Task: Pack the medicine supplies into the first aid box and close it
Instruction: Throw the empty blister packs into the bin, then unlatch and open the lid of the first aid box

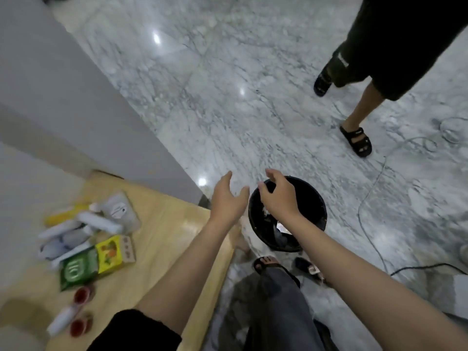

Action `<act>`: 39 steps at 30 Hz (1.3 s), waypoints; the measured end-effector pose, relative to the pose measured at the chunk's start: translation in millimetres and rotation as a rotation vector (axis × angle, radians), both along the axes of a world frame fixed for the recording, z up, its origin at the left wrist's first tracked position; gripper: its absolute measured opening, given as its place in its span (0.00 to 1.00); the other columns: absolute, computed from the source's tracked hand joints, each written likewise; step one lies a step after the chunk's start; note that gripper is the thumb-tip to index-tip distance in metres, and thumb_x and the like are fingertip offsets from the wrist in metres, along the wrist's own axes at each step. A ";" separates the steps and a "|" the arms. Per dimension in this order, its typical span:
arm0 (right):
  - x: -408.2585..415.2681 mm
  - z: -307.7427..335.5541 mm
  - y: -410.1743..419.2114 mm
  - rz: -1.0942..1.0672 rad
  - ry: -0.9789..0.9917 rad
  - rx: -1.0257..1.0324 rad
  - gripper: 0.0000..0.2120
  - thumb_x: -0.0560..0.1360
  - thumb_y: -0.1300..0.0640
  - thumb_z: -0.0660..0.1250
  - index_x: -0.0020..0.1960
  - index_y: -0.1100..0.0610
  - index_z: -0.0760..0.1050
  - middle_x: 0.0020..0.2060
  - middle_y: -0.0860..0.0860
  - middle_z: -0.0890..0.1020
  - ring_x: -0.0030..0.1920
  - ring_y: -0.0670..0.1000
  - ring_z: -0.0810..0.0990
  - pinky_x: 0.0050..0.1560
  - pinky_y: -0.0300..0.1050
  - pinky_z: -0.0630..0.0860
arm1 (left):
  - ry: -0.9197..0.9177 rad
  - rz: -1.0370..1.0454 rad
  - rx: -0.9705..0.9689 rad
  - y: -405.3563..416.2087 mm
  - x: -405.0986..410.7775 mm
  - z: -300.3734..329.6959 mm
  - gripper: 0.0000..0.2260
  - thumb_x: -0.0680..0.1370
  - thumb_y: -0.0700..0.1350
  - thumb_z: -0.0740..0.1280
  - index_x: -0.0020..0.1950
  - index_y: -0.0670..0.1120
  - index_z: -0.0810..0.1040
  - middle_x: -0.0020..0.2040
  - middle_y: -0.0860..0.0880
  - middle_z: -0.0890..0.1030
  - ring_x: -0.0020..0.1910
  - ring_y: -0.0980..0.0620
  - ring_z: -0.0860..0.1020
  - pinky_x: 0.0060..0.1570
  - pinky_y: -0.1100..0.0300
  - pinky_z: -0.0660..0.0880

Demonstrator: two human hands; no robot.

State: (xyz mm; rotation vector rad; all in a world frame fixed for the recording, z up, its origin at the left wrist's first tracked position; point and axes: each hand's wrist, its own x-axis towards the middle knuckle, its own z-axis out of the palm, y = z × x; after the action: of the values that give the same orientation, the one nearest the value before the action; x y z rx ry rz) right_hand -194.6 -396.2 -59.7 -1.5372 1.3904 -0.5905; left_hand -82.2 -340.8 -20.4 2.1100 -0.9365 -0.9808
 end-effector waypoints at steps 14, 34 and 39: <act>184.0 124.0 211.4 0.691 -0.290 -0.352 0.17 0.74 0.58 0.64 0.62 0.56 0.74 0.60 0.50 0.79 0.59 0.47 0.76 0.60 0.43 0.72 | -0.392 0.693 -0.466 288.5 93.9 113.1 0.23 0.75 0.44 0.66 0.69 0.45 0.68 0.69 0.49 0.69 0.67 0.54 0.67 0.65 0.59 0.66; 271.9 83.4 347.9 1.440 -0.243 -0.751 0.17 0.73 0.49 0.63 0.60 0.48 0.77 0.69 0.55 0.71 0.68 0.61 0.63 0.67 0.58 0.63 | -0.734 1.005 -0.150 503.6 113.8 34.6 0.26 0.73 0.42 0.68 0.70 0.52 0.68 0.74 0.49 0.62 0.72 0.47 0.60 0.61 0.59 0.64; 280.8 52.4 340.2 1.440 -0.352 -0.869 0.21 0.70 0.56 0.71 0.63 0.47 0.75 0.70 0.52 0.69 0.68 0.60 0.60 0.65 0.50 0.59 | -0.853 0.955 -0.198 508.0 135.7 1.9 0.28 0.72 0.43 0.69 0.70 0.55 0.66 0.75 0.51 0.61 0.72 0.48 0.59 0.65 0.55 0.62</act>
State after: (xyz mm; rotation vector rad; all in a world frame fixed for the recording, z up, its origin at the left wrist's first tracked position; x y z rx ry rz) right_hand 86.2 -56.0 -7.3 -2.4167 -0.5104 -0.4551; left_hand 53.5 167.1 -18.5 2.3721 -0.2220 0.4997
